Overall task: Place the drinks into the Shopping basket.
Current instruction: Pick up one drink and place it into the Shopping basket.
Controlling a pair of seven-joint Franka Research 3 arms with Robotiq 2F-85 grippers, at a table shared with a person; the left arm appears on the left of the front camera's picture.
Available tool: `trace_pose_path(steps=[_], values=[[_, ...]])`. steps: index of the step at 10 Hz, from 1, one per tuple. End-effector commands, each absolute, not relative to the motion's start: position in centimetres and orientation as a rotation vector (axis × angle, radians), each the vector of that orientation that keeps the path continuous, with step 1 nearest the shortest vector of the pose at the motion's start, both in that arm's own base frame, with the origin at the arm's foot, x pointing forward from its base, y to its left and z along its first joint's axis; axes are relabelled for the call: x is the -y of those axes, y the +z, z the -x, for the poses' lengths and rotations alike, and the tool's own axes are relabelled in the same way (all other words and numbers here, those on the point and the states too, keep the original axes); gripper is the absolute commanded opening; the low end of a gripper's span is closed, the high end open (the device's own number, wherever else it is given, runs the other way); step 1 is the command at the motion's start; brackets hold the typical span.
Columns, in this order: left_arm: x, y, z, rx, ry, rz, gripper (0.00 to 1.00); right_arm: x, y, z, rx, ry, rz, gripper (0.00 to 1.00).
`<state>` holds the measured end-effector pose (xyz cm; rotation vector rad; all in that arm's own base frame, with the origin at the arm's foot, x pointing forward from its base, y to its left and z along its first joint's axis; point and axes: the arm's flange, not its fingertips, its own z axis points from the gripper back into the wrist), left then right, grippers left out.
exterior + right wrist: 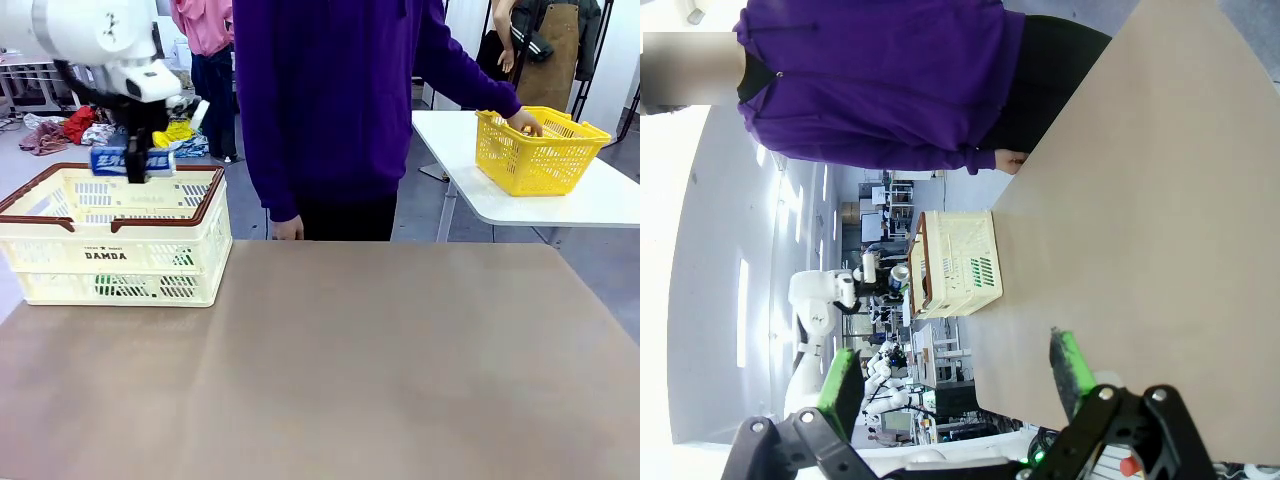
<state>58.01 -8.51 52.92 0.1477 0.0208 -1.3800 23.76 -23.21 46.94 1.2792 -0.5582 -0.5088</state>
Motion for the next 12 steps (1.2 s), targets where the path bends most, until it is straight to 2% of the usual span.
trace_pose_path(steps=[1,3,5,6,7,8,12], values=[[5.2,50.6,-60.4,-0.008,-1.257,-0.121,0.0,23.3,47.2,-23.9,0.58,-0.499,-1.295,1.0],[2.2,46.5,-62.0,0.085,-1.154,-0.176,0.0,23.3,47.2,-23.9,0.58,-0.499,-1.295,1.0],[1.9,44.5,-62.6,0.114,-1.156,-0.159,0.0,23.3,47.2,-23.9,0.58,-0.499,-1.295,1.0],[2.2,44.4,-62.7,0.124,-1.155,-0.077,0.0,23.3,47.2,-23.9,0.58,-0.499,-1.295,1.0],[3.4,46.6,-61.6,0.143,-1.104,0.067,0.0,23.3,47.2,-23.9,0.58,-0.499,-1.295,1.0],[1.6,43.8,-63.4,0.096,-1.151,-0.136,0.0,23.3,47.2,-23.9,0.58,-0.499,-1.295,1.0],[2.3,43.6,-63.2,0.094,-1.149,-0.094,0.0,23.3,47.2,-23.9,0.58,-0.499,-1.295,1.0]])
